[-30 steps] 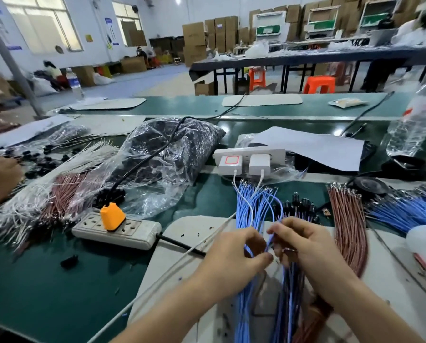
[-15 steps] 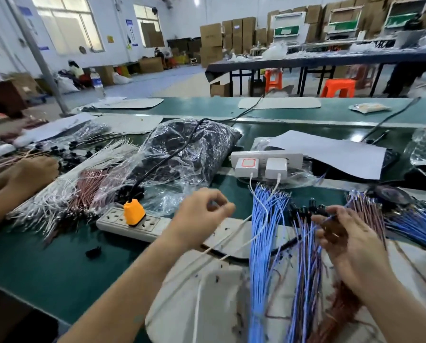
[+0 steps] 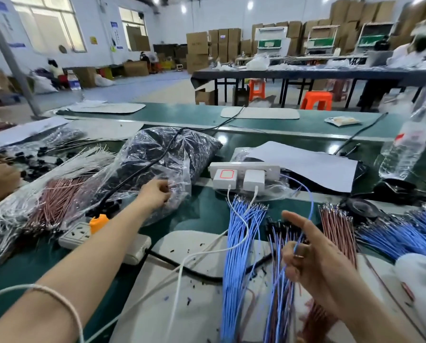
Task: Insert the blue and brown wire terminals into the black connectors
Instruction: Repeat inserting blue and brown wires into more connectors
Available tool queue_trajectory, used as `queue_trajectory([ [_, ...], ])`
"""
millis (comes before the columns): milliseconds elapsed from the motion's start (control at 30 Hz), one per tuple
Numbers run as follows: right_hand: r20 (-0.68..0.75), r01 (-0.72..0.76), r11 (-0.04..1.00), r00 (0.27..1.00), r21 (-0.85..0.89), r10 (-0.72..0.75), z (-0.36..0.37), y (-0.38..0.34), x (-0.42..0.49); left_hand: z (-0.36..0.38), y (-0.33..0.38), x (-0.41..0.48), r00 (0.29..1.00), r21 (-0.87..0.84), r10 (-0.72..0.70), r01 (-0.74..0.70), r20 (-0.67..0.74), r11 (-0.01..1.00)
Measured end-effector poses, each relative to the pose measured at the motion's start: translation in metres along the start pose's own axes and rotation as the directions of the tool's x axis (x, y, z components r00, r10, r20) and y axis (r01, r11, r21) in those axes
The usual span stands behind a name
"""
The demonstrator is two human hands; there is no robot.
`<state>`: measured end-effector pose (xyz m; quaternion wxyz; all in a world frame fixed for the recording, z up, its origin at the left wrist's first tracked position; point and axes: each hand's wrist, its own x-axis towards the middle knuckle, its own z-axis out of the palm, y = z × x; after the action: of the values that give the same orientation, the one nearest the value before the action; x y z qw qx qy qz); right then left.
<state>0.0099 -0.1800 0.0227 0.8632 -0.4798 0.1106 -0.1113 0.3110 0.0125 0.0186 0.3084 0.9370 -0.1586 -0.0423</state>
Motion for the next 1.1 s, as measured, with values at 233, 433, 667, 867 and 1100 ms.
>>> queue_trajectory([
  [233, -0.178, 0.079, 0.997, 0.981, 0.013, -0.075, -0.002, 0.007, 0.006, -0.002, 0.012, 0.001, 0.995, 0.193, 0.030, -0.047, 0.092, 0.980],
  [433, -0.217, 0.122, 0.992, 0.969, 0.015, -0.116, -0.008, 0.011, 0.009, -0.017, 0.012, -0.004, 0.997, 0.370, 0.036, -0.060, 0.072, 0.927],
  [667, -0.311, 0.160, 0.987, 0.937, -0.014, -0.156, -0.011, 0.014, 0.013, -0.039, 0.018, -0.017, 0.988, 0.364, 0.039, 0.017, -0.147, 0.931],
  [867, -0.319, 0.209, 0.966, 0.915, -0.153, -0.249, -0.011, 0.022, 0.014, 0.002, 0.090, -0.094, 0.914, -0.437, 0.405, -0.357, 0.019, 0.826],
  [1100, -0.352, 0.398, 0.841, 0.777, -0.366, -0.522, 0.009, 0.016, 0.003, 0.091, 0.096, -0.149, 0.847, -0.711, 0.519, -0.296, 0.113, 0.638],
])
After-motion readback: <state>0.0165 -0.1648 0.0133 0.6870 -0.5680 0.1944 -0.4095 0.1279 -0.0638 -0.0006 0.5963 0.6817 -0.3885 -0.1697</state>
